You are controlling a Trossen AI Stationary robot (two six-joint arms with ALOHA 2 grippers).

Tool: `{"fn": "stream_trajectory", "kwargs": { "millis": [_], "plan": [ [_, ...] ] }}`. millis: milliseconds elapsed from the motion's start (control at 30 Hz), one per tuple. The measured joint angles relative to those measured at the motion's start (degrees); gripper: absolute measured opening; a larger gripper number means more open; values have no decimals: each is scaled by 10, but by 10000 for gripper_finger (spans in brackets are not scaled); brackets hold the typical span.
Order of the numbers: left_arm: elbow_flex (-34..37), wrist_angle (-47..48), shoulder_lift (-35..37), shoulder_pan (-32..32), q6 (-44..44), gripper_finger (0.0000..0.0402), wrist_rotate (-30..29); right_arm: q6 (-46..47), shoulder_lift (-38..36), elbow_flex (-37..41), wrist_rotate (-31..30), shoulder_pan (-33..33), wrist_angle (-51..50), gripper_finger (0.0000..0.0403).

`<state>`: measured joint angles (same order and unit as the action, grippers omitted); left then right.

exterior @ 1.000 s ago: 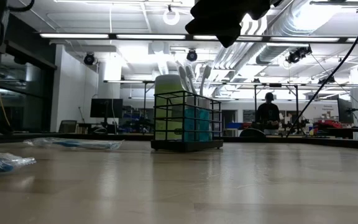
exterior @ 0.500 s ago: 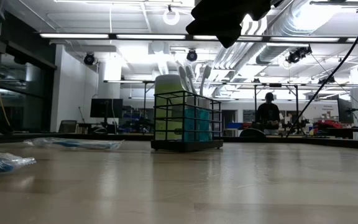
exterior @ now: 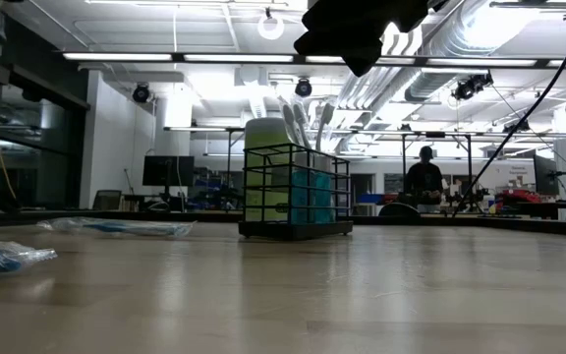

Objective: Pick & Place toothbrushing station
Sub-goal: Put the bottom left blue toothbrush into the left section of the black wire organizer

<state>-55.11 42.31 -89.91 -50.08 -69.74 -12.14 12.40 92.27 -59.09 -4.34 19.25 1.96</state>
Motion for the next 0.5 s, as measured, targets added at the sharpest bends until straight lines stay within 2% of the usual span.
{"fn": "stream_trajectory", "kwargs": {
  "millis": [333, 500],
  "plan": [
    [0, 35, 0, -18, -20, 138, -2, 0, 0, 0, 0, 0, 0, 125],
    [0, 42, 0, -16, 1, 138, -5, 12, 0, 0, 0, 0, 0, 125]
  ]
}}
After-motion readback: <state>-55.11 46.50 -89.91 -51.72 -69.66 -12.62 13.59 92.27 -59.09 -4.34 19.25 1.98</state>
